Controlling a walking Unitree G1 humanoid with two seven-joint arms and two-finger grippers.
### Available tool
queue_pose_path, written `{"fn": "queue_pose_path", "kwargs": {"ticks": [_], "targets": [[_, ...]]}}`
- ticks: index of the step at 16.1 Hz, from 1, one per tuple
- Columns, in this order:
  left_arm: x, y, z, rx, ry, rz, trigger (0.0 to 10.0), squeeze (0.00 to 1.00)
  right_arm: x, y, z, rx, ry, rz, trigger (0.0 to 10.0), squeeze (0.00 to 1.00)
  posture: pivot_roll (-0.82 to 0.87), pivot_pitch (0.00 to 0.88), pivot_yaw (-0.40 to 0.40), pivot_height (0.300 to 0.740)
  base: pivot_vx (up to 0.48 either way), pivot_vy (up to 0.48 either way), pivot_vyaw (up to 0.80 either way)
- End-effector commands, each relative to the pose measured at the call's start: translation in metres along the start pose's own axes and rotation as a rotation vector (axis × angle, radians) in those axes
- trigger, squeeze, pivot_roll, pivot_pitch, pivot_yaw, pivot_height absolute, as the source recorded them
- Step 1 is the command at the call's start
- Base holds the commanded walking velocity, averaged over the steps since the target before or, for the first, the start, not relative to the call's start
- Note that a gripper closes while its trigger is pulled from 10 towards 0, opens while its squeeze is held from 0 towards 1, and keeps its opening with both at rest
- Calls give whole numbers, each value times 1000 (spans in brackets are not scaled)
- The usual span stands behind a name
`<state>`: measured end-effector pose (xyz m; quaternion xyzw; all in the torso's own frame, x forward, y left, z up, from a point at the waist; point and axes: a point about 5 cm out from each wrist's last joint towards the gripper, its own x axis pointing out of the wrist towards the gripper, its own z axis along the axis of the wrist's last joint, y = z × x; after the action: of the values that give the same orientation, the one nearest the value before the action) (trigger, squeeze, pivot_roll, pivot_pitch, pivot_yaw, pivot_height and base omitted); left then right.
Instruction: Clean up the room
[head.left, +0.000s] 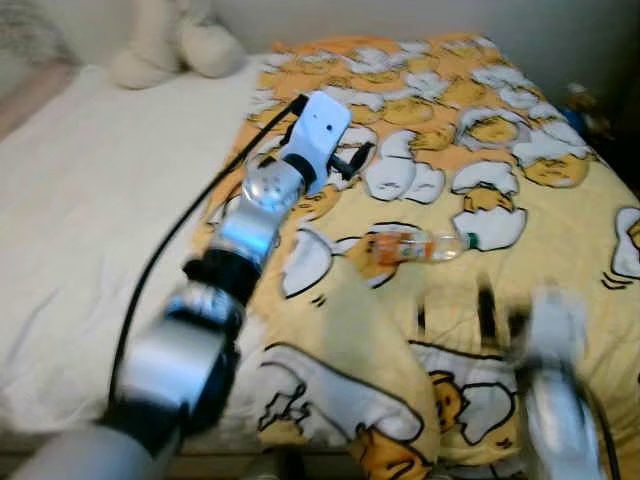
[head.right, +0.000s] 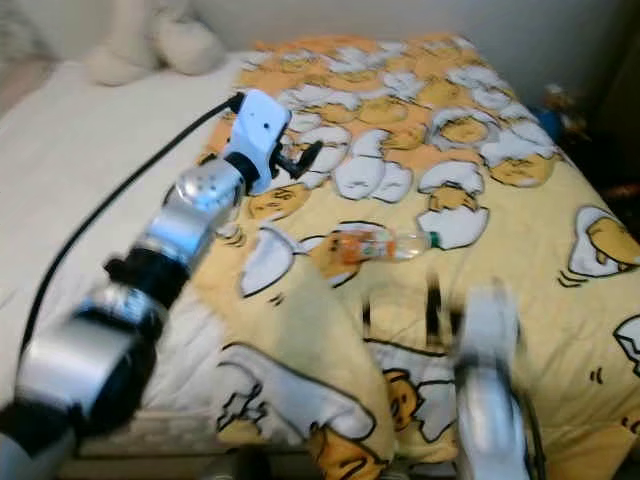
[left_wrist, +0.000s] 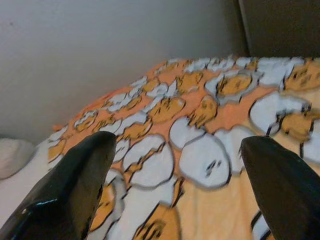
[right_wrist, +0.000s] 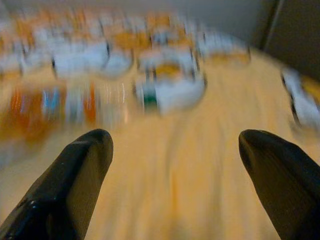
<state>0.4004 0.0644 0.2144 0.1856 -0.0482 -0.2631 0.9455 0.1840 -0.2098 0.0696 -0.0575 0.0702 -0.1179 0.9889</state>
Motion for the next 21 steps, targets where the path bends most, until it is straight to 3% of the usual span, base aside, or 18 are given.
{"fn": "queue_pose_path", "kwargs": {"ticks": [1, 3, 4, 5, 7, 8, 9, 11, 12, 13, 17, 18, 19, 21], "targets": [[4, -8, -2, 20, 20, -52, 10000, 0, -14, -5, -1, -23, 19, -23, 10000, 20, -384, 118, 133, 697, 0, 0, 0], [12, -18, -1, -3, 52, -49, 10000, 0, -51, -12, -8, -27, 88, -60, 10000, 27, -459, 202, 156, 697, 0, 0, 0], [13, -17, 0, -20, 49, -35, 10000, 0, -57, -11, -6, -26, 86, -60, 10000, 27, -466, 209, 158, 697, 0, 0, 0], [12, -5, 6, -160, -1, 37, 10000, 0, -58, -2, 5, -19, 39, -32, 10000, 24, -483, 219, 170, 697, 0, 0, 0], [-3, 20, 1, -260, -128, 133, 10000, 0, -46, 8, 28, -12, -58, 7, 10000, 16, -429, 191, 169, 697, 0, 0, 0], [-15, 31, -7, -252, -172, 168, 10000, 0, -38, 11, 32, -1, -75, 24, 10000, 12, -386, 177, 160, 697, 0, 0, 0], [-23, 37, -10, -258, -187, 187, 10000, 0, -34, 14, 33, 4, -79, 36, 10000, 16, -355, 169, 152, 697, 0, 0, 0], [-52, 52, -33, -284, -156, 292, 10000, 0, -22, 25, 32, 9, -78, 96, 10000, 12, -287, 157, 129, 697, 0, 0, 0], [-60, 50, -40, -290, -139, 294, 10000, 0, -21, 26, 32, 8, -77, 108, 10000, 12, -273, 155, 122, 697, 0, 0, 0], [-96, 28, -70, -323, -63, 275, 10000, 0, -15, 29, 32, 5, -72, 142, 10000, 16, -228, 157, 102, 697, 0, 0, 0], [-135, 0, -96, -369, 26, 267, 10000, 0, -7, 27, 30, -2, -55, 164, 10000, 16, -191, 175, 73, 697, 0, 0, 0], [-155, -12, -100, -421, 41, 262, 10000, 0, -8, 26, 26, -10, -40, 179, 10000, 20, -180, 175, 62, 697, 0, 0, 0], [-164, -18, -98, -438, 44, 253, 10000, 0, -10, 25, 24, -14, -33, 186, 10000, 16, -178, 174, 61, 697, 0, 0, 0], [-164, -18, -96, -438, 48, 251, 10000, 0, -9, 25, 24, -14, -32, 187, 10000, 16, -177, 174, 59, 697, 0, 0, 0]]}}
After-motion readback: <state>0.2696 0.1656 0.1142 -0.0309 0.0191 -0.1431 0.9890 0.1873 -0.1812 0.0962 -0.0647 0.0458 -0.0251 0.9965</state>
